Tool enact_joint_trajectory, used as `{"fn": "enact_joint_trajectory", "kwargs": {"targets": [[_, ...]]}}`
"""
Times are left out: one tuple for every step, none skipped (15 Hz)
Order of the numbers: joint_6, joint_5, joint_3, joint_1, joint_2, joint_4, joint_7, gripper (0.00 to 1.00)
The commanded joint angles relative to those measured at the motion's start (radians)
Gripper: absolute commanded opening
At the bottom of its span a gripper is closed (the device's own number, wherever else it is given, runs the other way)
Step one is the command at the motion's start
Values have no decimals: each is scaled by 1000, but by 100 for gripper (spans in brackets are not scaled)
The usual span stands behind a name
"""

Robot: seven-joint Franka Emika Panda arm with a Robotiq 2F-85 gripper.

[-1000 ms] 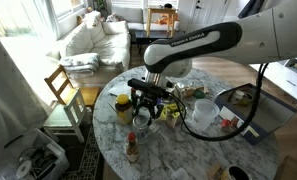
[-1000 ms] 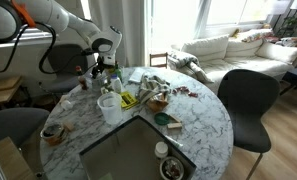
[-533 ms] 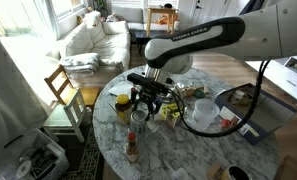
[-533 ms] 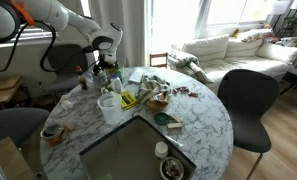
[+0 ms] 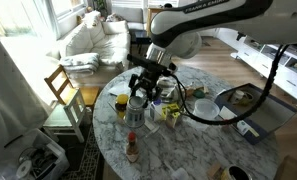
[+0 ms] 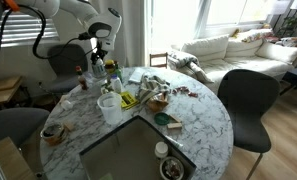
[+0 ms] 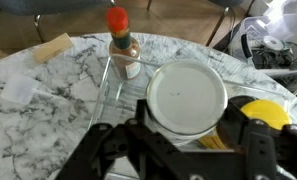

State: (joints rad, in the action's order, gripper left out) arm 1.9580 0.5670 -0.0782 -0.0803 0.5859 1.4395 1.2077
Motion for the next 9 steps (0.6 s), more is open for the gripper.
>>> {"fn": "enact_joint_trajectory", "kwargs": {"targets": [[-51,46,-3,18,-121,97,62,50],[-76,59,-1,22,-144,111,91,50],[-95,64,3,21,-169,127,117,50],[-105,75,4,21,-194,139,134,50],[-101,77,10,21,-220,164,150,50],[-103,80,12,20,-246,178,166,50],[-104,61,21,15,-270,203,195,50],[-98,18,38,2,-295,228,261,50],[-107,-7,45,0,-315,250,308,50]]}}
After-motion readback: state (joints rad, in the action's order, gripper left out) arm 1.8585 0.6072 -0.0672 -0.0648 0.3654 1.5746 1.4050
